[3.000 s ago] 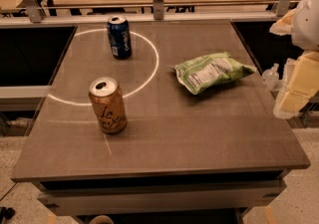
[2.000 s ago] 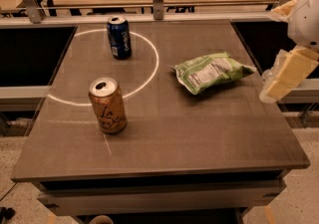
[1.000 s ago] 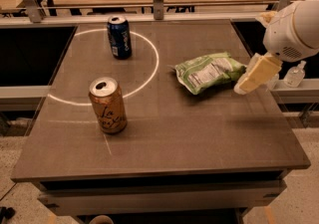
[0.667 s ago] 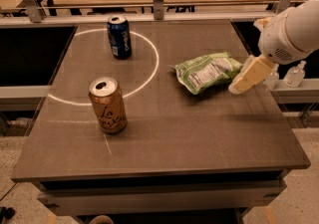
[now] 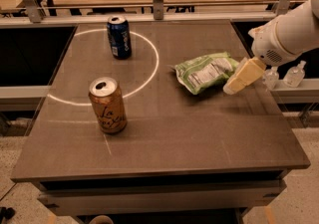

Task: Move green jalapeno chip bag near orange can

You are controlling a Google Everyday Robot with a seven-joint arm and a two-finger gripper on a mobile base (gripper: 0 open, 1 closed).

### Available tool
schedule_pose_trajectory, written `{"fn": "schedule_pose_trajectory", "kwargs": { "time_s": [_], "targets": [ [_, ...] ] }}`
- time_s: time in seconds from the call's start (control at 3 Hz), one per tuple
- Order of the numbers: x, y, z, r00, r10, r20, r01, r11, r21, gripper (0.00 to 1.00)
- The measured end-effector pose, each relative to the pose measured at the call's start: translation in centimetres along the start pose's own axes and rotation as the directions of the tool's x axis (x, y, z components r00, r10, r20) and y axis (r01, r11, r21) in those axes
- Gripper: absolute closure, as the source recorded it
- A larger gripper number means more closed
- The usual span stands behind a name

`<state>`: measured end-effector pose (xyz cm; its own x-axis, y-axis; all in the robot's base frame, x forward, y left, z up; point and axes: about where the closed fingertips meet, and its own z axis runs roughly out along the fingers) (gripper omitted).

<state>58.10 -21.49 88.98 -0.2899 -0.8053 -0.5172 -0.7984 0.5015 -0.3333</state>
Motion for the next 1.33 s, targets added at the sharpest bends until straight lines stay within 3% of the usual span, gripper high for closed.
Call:
{"fn": "schedule_pose_trajectory", "kwargs": {
  "time_s": [1.33],
  "targets": [
    [0.9, 0.1, 3.9, 0.999, 0.04, -0.037, -0.042, 0.9979, -0.05, 0.0]
  ]
}}
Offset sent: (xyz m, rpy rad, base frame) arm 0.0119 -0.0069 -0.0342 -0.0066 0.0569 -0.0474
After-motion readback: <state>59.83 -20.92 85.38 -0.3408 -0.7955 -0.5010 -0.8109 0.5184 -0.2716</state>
